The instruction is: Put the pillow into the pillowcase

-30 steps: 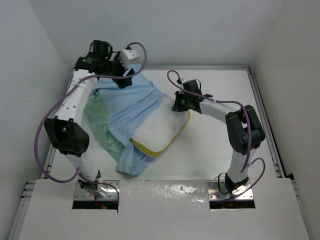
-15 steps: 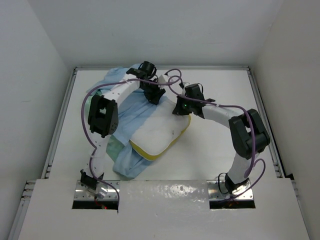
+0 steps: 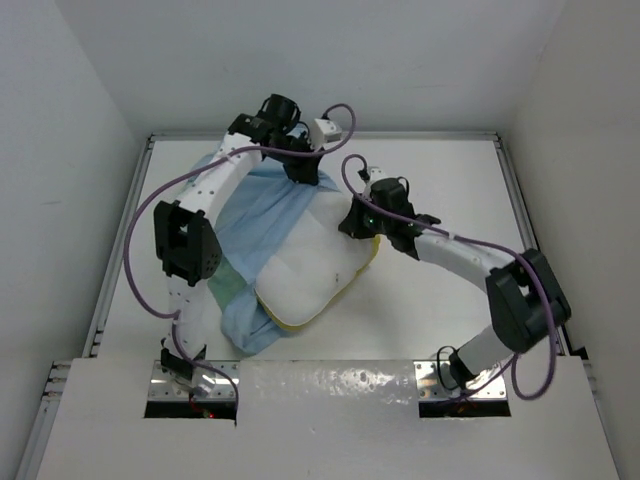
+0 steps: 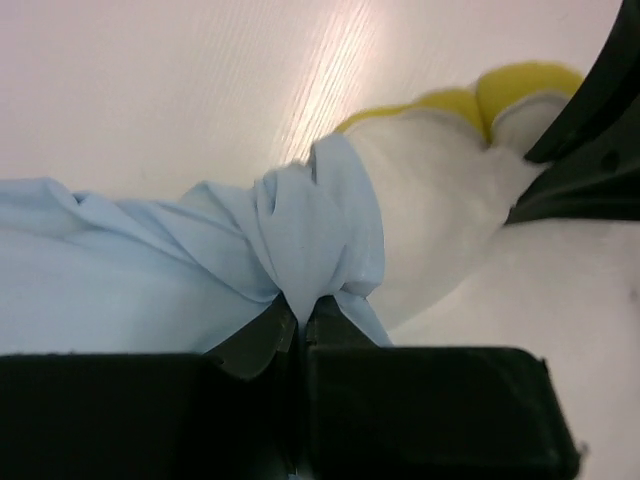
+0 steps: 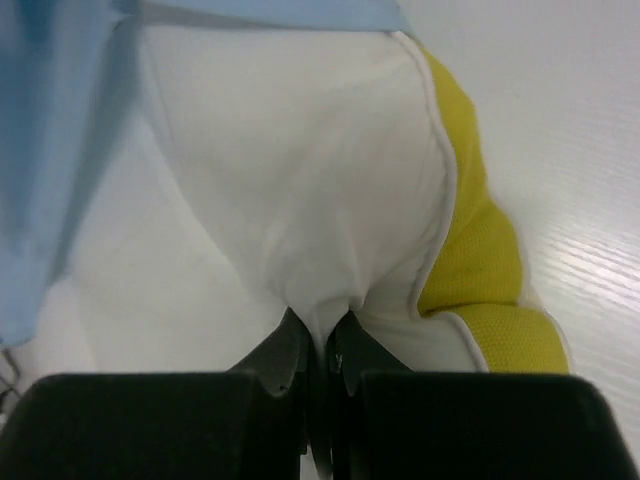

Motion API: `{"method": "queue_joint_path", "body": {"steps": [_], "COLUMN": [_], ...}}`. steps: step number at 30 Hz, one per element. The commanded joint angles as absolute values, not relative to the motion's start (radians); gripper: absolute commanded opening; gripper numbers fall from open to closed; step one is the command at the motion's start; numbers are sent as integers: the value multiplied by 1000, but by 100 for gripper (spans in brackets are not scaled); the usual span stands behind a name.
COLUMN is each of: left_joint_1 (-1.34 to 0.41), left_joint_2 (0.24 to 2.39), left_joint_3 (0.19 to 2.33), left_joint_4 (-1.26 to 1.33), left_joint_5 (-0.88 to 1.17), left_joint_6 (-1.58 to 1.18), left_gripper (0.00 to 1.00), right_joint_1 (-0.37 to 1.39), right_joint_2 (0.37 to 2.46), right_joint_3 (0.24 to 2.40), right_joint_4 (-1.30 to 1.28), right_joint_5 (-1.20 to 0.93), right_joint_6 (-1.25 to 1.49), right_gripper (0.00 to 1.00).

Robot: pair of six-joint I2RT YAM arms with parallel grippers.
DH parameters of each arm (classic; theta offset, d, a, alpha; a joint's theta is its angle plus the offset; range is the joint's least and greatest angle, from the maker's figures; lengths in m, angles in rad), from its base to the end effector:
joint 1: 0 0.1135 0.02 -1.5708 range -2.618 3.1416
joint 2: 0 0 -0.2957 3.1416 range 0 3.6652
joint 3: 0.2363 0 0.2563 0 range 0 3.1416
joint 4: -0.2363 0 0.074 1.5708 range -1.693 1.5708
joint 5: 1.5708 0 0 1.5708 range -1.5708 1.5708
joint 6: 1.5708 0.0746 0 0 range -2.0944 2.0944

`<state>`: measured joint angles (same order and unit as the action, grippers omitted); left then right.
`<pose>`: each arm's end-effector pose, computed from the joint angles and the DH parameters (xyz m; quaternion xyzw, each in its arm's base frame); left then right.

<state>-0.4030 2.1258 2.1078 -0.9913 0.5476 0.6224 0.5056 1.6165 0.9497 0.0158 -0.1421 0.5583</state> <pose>0.4441 -0.2316 0.3038 0.5191 0.7694 -0.2290 0.2936 0.3309 0.1952 0.2123 -0.0079 0.8944 0.2794 0.3493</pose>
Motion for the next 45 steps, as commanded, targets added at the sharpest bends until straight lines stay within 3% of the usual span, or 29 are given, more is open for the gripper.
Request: {"method": "queue_joint_path", "body": {"steps": [1, 5, 9, 12, 13, 17, 21, 22, 23, 24, 25, 26, 27, 29, 30, 33, 34, 35, 36, 37, 38, 39, 40, 41, 42, 43, 45], "left_joint_1": [-419, -472, -543, -543, -543, -545, -528, -511, -493, -448, -424, -404, -367, -319, -304, -234, -213, -193, -142, -112, -82, -14, 23, 61, 127, 156, 228], "left_joint_2": [1996, 2016, 2003, 1985, 1973, 1954, 1937, 1930, 1928, 1936, 1942, 1953, 1980, 2011, 2034, 2042, 2033, 2020, 1987, 1965, 1948, 1915, 1905, 1902, 1913, 1925, 1972], "left_joint_3": [2227, 2246, 2240, 2197, 2186, 2137, 2143, 2131, 2091, 2070, 2053, 2034, 2036, 2066, 2078, 2143, 2164, 2169, 2166, 2160, 2134, 2116, 2097, 2064, 2051, 2024, 2000], "left_joint_4": [-977, -1194, -1318, -1319, -1318, -1319, -1319, -1319, -1318, -1318, -1318, -1316, -1316, -1295, -1279, -1262, -1244, -1235, -1223, -1195, -1177, -1157, -1122, -1112, -1108, -1101, -1100], "left_joint_5": [797, 1000, 950, 997, 1027, 1227, 1022, 976, 900, 870, 852, 824, 813, 764, 743, 684, 654, 641, 632, 626, 609, 592, 574, 537, 517, 462, 422], "left_joint_6": [591, 815, 874, 845, 845, 847, 839, 863, 879, 908, 920, 928, 924, 885, 838, 807, 778, 767, 759, 746, 735, 704, 692, 687, 689, 692, 695], "left_gripper": [0, 0, 0, 0, 0, 0, 0, 0, 11, 41, 54, 58, 64, 77, 99, 100, 100, 100, 100, 89, 73, 42, 35, 35, 42, 60, 69], "right_joint_1": [597, 686, 698, 699, 698, 695, 664, 660, 661, 664, 663, 663, 663, 663, 663, 660, 654, 653, 655, 655, 655, 655, 670, 693, 722, 776, 793], "right_joint_2": [1467, 1422, 1497, 1520, 1529, 1621, 1710, 1698, 1686, 1666, 1658, 1652, 1641, 1574, 1539, 1383, 1347, 1288, 1264, 1247, 1232, 1232, 1239, 1255, 1297, 1324, 1380], "right_joint_3": [893, 882, 884, 792, 775, 881, 986, 968, 960, 960, 969, 1009, 1023, 1025, 1013, 941, 893, 865, 838, 807, 751, 721, 692, 652, 647, 664, 684], "right_joint_4": [326, 555, 722, 868, 893, 814, 496, 505, 505, 477, 430, 361, 224, 76, 42, -62, -80, -95, -101, -101, -86, -63, -37, -6, 21, 20, 11], "right_joint_5": [-100, 57, 168, 496, 694, 1017, 984, 781, 652, 508, 380, 198, 158, 143, 165, 263, 274, 279, 269, 265, 253, 223, 174, 173, 184, 222, 221], "right_joint_6": [664, 706, 845, 954, 983, 985, 933, 770, 685, 625, 548, 516, 499, 439, 431, 402, 408, 416, 425, 489, 539, 584, 666, 701, 712, 719, 732], "right_gripper": [0, 0, 0, 0, 0, 0, 0, 4, 18, 62, 75, 94, 99, 99, 99, 99, 91, 73, 43, 16, 0, 0, 0, 4, 21, 30, 46]}}
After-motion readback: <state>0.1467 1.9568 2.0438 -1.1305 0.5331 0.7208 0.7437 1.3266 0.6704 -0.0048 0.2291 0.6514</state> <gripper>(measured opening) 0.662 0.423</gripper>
